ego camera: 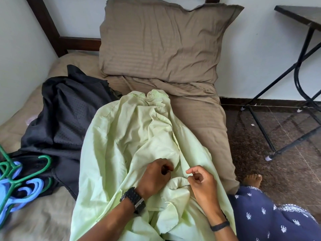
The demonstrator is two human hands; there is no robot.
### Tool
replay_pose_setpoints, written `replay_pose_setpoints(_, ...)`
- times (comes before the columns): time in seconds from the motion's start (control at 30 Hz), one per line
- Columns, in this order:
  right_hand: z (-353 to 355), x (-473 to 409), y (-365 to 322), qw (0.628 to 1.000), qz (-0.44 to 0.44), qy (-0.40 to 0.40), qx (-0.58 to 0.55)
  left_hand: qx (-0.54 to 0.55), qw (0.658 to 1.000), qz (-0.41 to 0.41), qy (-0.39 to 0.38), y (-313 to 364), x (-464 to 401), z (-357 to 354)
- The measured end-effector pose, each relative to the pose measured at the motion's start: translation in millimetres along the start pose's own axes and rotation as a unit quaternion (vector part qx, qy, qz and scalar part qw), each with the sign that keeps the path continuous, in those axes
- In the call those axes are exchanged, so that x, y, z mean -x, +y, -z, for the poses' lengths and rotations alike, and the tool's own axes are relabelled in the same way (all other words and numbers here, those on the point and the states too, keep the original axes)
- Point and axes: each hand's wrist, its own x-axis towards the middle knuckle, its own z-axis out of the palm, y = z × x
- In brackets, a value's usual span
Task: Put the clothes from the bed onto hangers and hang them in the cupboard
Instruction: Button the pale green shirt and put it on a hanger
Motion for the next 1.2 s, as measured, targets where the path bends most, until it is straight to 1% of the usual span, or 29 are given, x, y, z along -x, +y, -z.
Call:
replay_pose_setpoints(0.07, 2.8, 2.0, -3.5, 1.0, 0.011, 0.002, -0.003, 0.055, 0.998, 0.022, -0.007, 3.4, 7.1, 4.6)
replay_pose_setpoints(0.2, 4.0, 6.0, -15.8, 0.999, 0.019, -0.01, -0.024, 0.142, 0.985, 0.062, -0.07, 3.6, 16.6, 10.7)
replay_pose_setpoints(0.27, 0.8, 8.3, -20.9, 0.999, 0.02, -0.028, -0.023, 0.181, 0.974, 0.089, -0.101, 4.9, 17.9, 10.2)
replay_pose_setpoints(0.37, -5.1, 12.2, -25.8, 0.997, 0.035, -0.064, 0.028, 0.211, 0.962, 0.128, -0.113, 8.8, 19.5, 8.5)
replay_pose_setpoints(0.43, -7.8, 15.1, -28.5, 0.994, 0.055, -0.06, 0.072, 0.216, 0.96, 0.13, -0.12, 7.7, 19.2, 8.9)
replay_pose_setpoints(0.5, -8.8, 18.1, -30.5, 0.992, 0.074, -0.043, 0.097, 0.188, 0.966, 0.127, -0.125, 6.2, 19.3, 9.3)
replay_pose_setpoints(0.53, -8.7, 19.2, -31.4, 0.991, 0.077, -0.035, 0.1, 0.155, 0.973, 0.125, -0.115, 5.1, 18.8, 7.8)
replay_pose_setpoints(0.57, -9.0, 19.6, -31.8, 0.991, 0.077, -0.03, 0.102, 0.103, 0.983, 0.115, -0.096, 4.0, 18.5, 5.5)
replay_pose_setpoints(0.63, -10.4, 19.3, -32.0, 0.99, 0.082, -0.025, 0.111, -0.042, 0.995, 0.077, -0.042, 4.4, 18.0, 0.0)
replay_pose_setpoints(0.67, -12.2, 19.6, -31.7, 0.989, 0.088, -0.027, 0.118, -0.101, 0.993, 0.052, -0.028, 4.5, 18.3, -3.1)
replay_pose_setpoints(0.7, -14.2, 20.3, -31.3, 0.987, 0.096, -0.029, 0.124, -0.135, 0.99, 0.028, -0.031, 3.9, 18.7, -6.8)
replay_pose_setpoints(0.83, -21.7, 21.7, -26.5, 0.982, 0.111, -0.04, 0.148, -0.242, 0.967, -0.024, -0.072, 3.4, 20.8, -17.9)
replay_pose_setpoints(0.93, -25.7, 20.7, -25.2, 0.982, 0.088, -0.061, 0.156, -0.275, 0.956, -0.028, -0.093, 4.5, 20.2, -18.5)
replay_pose_setpoints(1.0, -26.9, 21.3, -26.7, 0.983, 0.084, -0.066, 0.151, -0.232, 0.969, -0.011, -0.078, 5.0, 20.1, -15.0)
replay_pose_setpoints(1.03, -26.4, 21.7, -29.1, 0.984, 0.089, -0.06, 0.141, -0.181, 0.982, 0.003, -0.06, 4.3, 20.5, -12.9)
replay_pose_setpoints(1.1, -24.7, 22.2, -36.3, 0.987, 0.108, -0.045, 0.111, -0.041, 0.998, 0.039, -0.015, 2.8, 23.7, -7.7)
replay_pose_setpoints(1.13, -23.6, 22.3, -40.3, 0.987, 0.122, -0.039, 0.099, 0.032, 0.998, 0.058, 0.003, 5.0, 26.9, -5.0)
replay_pose_setpoints(1.2, -23.0, 22.4, -46.5, 0.983, 0.153, -0.035, 0.093, 0.142, 0.986, 0.087, 0.03, 10.7, 32.7, 1.2)
